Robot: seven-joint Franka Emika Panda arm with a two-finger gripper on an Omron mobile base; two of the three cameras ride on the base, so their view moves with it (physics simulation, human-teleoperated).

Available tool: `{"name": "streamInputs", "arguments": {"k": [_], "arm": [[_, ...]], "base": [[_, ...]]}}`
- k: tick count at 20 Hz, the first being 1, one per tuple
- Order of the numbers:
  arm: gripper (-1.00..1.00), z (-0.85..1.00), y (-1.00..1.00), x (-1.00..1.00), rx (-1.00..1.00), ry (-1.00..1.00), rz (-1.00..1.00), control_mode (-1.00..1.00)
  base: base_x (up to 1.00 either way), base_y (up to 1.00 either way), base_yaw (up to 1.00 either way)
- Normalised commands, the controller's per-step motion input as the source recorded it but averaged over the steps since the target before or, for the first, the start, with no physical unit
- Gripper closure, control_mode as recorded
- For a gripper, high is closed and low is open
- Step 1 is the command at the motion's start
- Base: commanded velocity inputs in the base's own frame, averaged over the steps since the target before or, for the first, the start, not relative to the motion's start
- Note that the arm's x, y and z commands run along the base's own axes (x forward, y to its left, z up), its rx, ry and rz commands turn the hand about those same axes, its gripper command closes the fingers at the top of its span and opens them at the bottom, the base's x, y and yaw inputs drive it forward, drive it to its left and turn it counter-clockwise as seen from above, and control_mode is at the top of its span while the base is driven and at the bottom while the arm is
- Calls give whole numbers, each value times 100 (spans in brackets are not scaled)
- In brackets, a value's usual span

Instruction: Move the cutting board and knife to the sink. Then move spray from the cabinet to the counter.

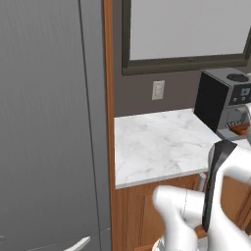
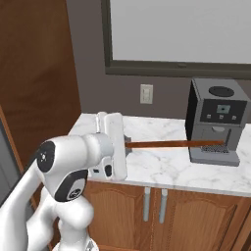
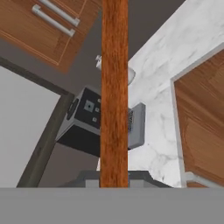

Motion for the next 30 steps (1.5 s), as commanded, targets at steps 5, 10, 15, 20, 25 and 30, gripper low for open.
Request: {"name": "streamInputs", "arguments": {"k": [5,10,15,20,25,30], "arm": [[100,0,1,-2,0,3,-16,-100],[100,-4,0,-5,0,2,-27,100],[100,0,0,0,0,0,0,100],[100,0,0,0,0,0,0,100],[100,0,0,0,0,0,0,100],[100,0,0,0,0,0,0,100]], "base": [[0,0,0],[-5,0,-52],[-6,-5,-90],[-4,-28,-90],[-3,-30,-90],[-9,-61,-80]]}}
